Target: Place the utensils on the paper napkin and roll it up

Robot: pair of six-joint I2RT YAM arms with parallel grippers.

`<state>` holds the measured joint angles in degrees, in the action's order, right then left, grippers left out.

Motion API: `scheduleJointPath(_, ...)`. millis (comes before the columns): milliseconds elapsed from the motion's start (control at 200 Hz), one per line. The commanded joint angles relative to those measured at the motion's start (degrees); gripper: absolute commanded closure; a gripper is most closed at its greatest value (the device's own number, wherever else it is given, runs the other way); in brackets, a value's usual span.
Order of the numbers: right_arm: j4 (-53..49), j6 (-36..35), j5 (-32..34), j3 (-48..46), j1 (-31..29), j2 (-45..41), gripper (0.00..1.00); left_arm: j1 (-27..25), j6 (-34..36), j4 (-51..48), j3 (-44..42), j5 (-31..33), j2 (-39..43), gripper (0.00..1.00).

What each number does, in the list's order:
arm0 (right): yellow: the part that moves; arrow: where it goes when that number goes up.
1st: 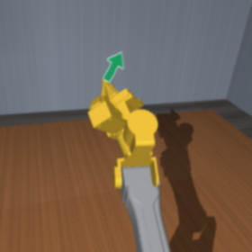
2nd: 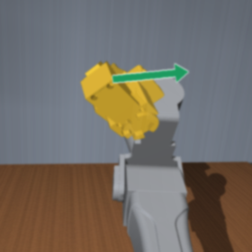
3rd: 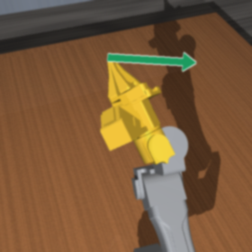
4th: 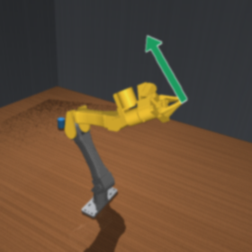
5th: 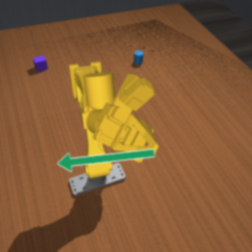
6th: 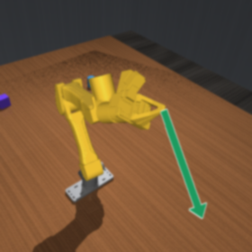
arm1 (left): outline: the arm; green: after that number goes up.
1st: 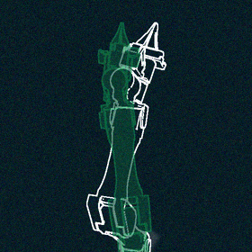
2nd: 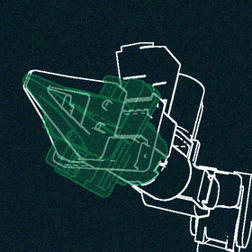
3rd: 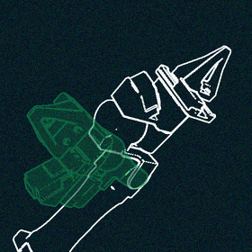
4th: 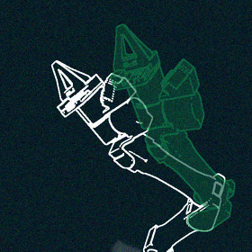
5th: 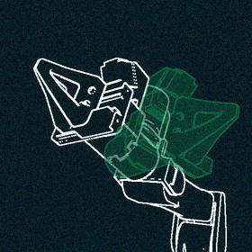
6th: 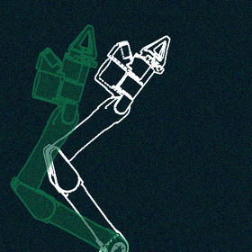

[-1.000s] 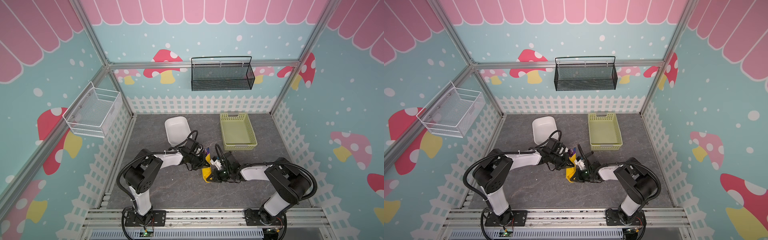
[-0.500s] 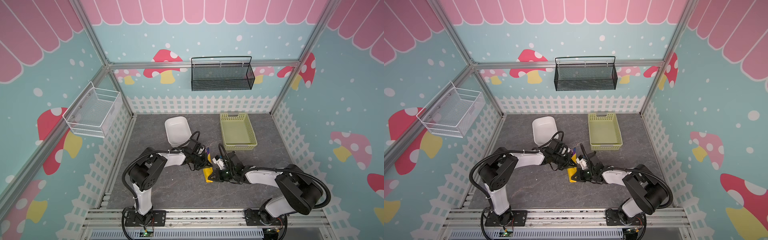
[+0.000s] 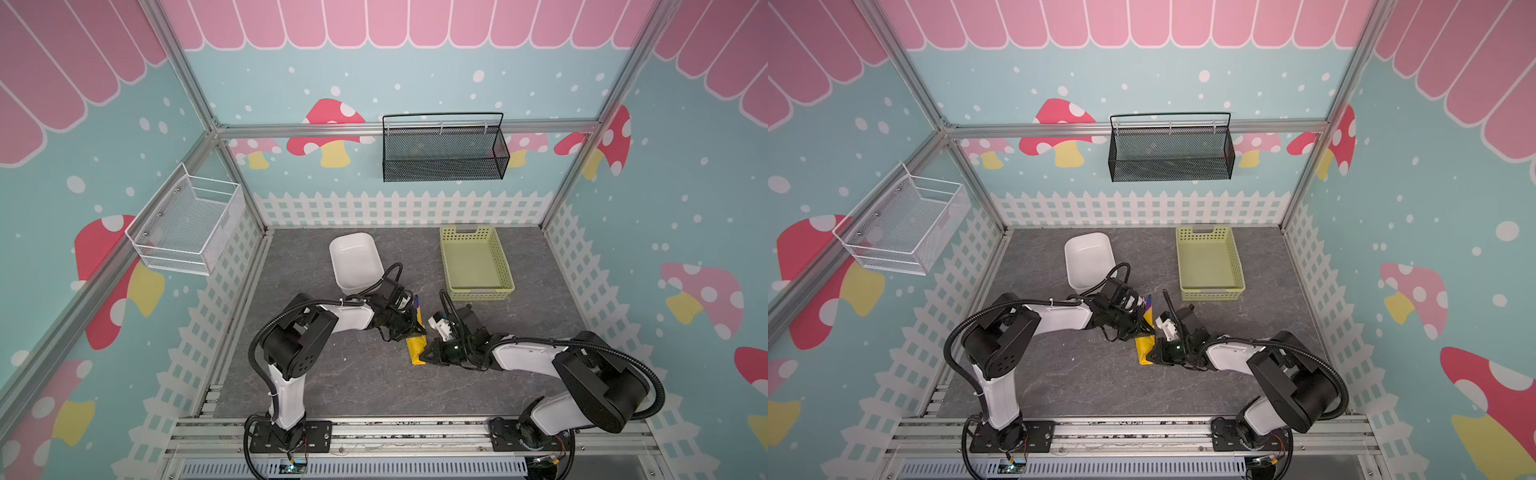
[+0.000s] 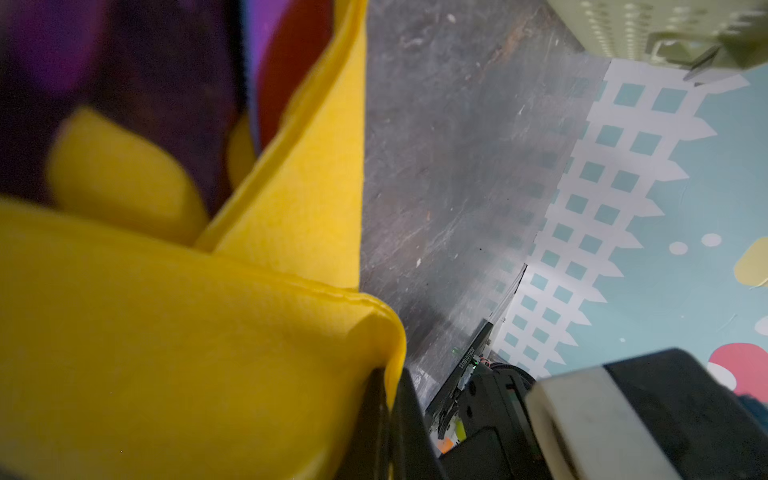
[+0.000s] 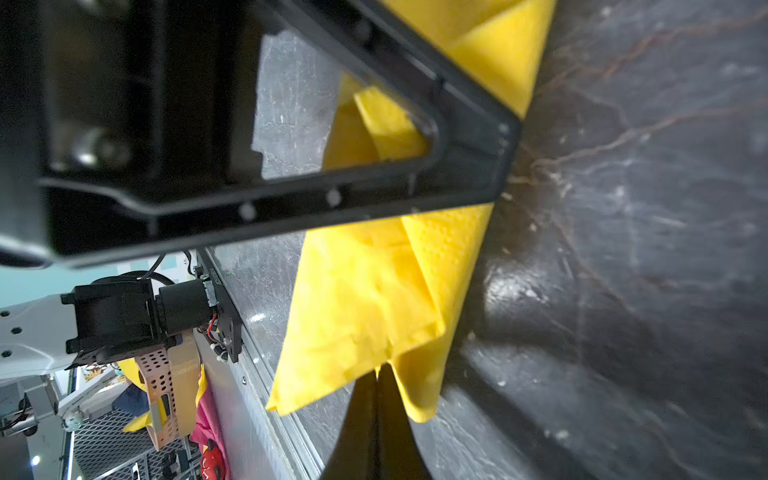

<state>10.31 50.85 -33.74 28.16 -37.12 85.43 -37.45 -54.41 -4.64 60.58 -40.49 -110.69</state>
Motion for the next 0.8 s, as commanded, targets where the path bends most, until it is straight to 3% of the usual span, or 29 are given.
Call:
scheduleJointPath(0,-0.1,0.2,1.1,-1.1,0.1,1.4,0.98,-1.5,2.1,-2.7,2.9,0.4,-1.2,1.00)
scheduleJointPath(605,1.1,0.3,1.0,-3.0,0.1,1.8,0.98,-3.7,5.2,-6.1,5.8,-1.0,-6.5,1.00)
scheduleJointPath(796,0.9,0.6,1.1,-3.3,0.1,0.3,0.98,-3.7,5.5,-6.2,4.8,1.5,-6.9,1.00)
